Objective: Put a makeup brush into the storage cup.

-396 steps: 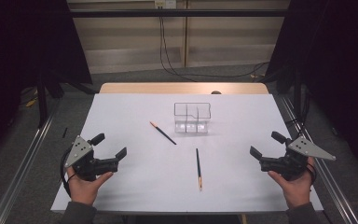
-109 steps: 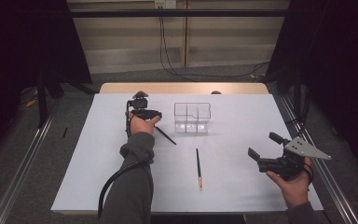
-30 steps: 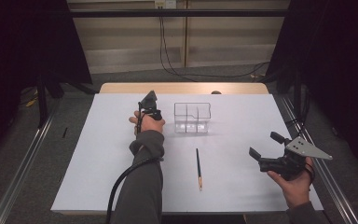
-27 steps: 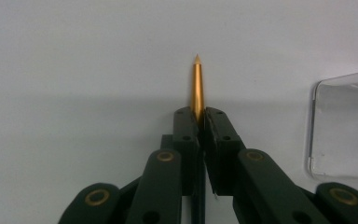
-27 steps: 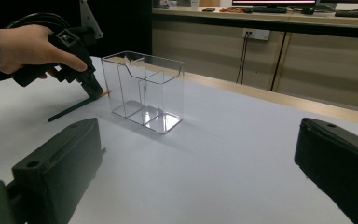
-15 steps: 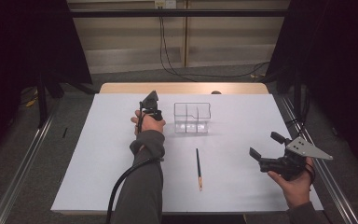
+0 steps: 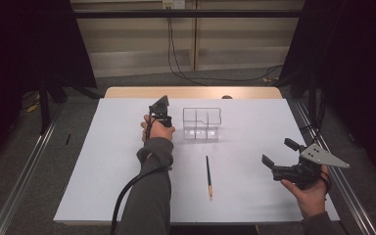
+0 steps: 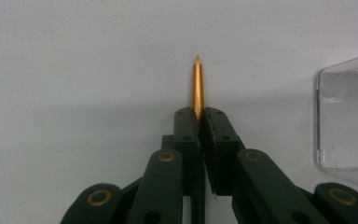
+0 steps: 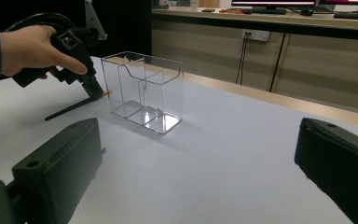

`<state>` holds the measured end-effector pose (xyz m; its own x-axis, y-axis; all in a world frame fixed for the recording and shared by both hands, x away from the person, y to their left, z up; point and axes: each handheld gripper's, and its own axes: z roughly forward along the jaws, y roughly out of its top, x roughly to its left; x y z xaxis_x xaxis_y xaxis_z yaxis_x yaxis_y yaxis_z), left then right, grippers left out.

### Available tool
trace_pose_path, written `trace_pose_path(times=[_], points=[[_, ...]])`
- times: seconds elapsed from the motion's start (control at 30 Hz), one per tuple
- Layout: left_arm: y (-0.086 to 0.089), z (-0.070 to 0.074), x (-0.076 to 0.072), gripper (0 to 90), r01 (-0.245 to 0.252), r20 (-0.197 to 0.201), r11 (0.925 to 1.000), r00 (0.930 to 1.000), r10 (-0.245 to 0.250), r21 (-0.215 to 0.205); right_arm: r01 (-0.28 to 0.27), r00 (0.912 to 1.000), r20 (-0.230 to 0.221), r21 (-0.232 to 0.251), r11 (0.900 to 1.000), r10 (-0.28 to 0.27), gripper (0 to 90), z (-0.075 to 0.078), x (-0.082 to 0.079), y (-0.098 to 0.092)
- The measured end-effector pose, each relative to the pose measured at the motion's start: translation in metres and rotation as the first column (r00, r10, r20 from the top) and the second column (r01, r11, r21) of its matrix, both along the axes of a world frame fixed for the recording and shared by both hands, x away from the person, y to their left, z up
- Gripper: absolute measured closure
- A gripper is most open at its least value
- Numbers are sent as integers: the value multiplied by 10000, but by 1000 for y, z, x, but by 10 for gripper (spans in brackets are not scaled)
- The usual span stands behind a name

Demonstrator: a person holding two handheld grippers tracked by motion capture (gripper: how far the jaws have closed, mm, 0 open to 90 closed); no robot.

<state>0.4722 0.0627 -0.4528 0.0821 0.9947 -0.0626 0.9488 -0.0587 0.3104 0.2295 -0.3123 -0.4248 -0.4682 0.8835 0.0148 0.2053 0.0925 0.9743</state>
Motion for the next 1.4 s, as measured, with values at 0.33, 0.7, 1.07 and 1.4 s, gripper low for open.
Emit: trace_pose_path(times=[0.33, 0.7, 1.07, 1.4], points=[[10, 2, -4, 844, 17, 522, 9974, 9986, 21, -721, -9, 10000, -19, -14, 10000, 9, 1, -1, 1, 0], [27, 21, -11, 844, 397, 2315, 9827, 9728, 33, -1810, -94, 9999, -51, -78, 9999, 94, 0, -2, 1, 2], [37, 28, -17, 844, 776, 3370, 9651, 9414, 117, -2502, -180, 9998, -55, -177, 9997, 179, 0, -2, 2, 5], [42, 33, -23, 844, 1349, 4385, 9417, 8986, 148, -3083, -175, 9998, -116, -164, 9997, 173, 0, -3, 2, 6]])
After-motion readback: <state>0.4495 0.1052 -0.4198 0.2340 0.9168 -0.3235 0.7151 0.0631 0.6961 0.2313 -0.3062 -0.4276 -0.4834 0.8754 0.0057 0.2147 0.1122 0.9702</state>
